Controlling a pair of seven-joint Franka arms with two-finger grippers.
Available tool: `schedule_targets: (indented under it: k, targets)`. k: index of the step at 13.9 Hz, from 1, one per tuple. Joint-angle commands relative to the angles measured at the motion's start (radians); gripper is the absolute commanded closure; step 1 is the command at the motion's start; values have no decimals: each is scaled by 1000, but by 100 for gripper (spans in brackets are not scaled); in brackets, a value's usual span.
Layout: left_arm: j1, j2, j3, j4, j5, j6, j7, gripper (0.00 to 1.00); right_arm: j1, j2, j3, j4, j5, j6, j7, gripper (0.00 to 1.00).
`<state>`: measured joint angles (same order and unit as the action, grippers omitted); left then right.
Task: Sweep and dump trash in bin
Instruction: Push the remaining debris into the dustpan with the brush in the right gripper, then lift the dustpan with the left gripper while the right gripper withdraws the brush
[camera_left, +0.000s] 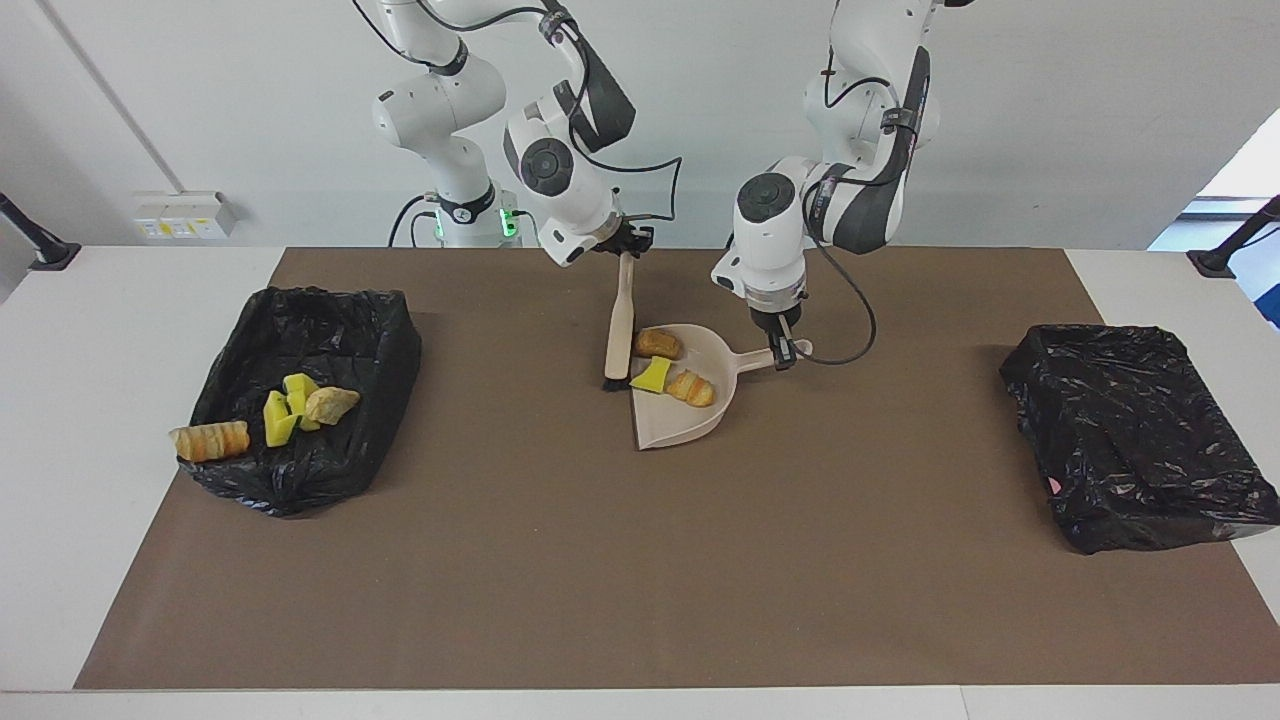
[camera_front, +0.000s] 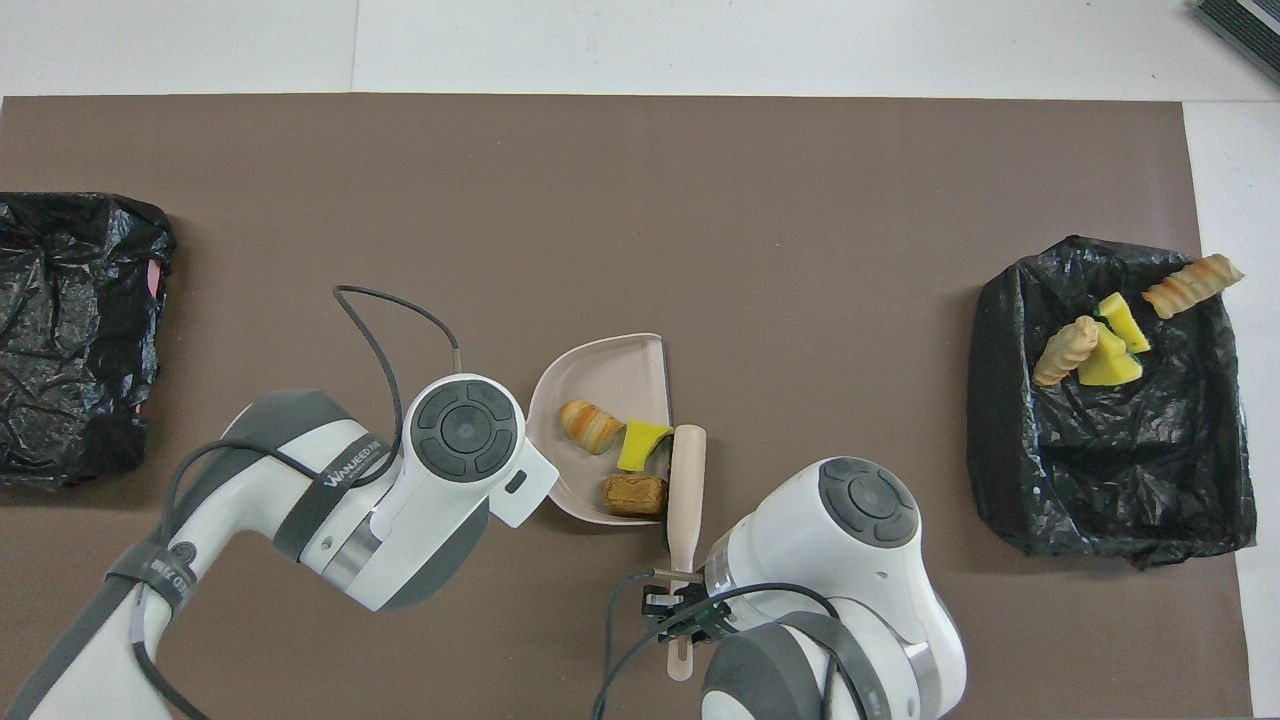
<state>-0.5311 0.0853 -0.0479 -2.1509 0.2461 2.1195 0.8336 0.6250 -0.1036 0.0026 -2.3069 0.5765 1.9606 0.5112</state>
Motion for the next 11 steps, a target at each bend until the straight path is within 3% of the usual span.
schedule_targets:
  k: [1,7,11]
  targets:
    - [2,-13,6,-23,-1,23,39,100,1,38,-6,69,16,-15,-16,100]
    - [95,19,8,14,-113,43,200,100,-57,5,-12,222,-323,-299,-64,100]
    - [178,31,6,92,-122,25,240,100,-50,10,-3,257,-464,-325,-88,100]
